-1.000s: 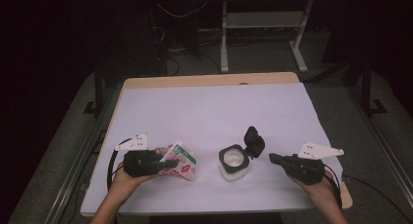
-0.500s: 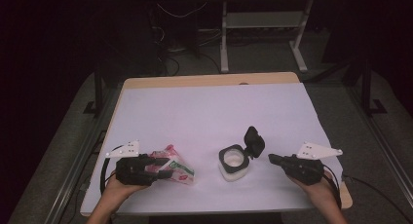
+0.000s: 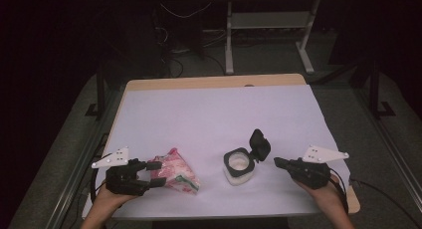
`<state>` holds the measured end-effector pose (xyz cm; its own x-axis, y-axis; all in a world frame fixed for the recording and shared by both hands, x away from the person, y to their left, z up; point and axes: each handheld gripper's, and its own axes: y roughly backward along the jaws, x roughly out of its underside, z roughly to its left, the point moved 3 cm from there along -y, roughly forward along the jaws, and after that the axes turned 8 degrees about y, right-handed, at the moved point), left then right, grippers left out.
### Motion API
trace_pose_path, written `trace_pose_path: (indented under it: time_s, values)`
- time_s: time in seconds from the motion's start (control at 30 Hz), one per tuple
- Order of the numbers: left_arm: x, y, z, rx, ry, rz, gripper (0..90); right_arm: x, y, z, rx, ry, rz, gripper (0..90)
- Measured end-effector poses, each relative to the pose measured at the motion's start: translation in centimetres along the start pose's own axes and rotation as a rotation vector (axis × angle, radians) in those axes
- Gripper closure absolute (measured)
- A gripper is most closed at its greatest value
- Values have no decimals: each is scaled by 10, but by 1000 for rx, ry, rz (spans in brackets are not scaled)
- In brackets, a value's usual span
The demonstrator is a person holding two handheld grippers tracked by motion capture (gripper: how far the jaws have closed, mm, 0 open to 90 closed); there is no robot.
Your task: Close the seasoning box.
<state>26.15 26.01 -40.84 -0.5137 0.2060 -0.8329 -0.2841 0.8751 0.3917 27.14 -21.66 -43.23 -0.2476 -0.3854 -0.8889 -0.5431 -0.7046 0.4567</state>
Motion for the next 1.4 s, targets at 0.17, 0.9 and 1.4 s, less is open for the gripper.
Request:
trace_pose_path:
  time_s: [0.17,0.9,1.4]
  values:
    - [0,4,4,-29,7,-14,351,0,-1,0,-2,4,2,899]
    - [5,35,38,-276,-7,-94,146,-11,-3,-11,-7,-13,23,899]
    - [10,31,41,-292,5,-72,143,-39,-15,-16,-24,1,-26,899]
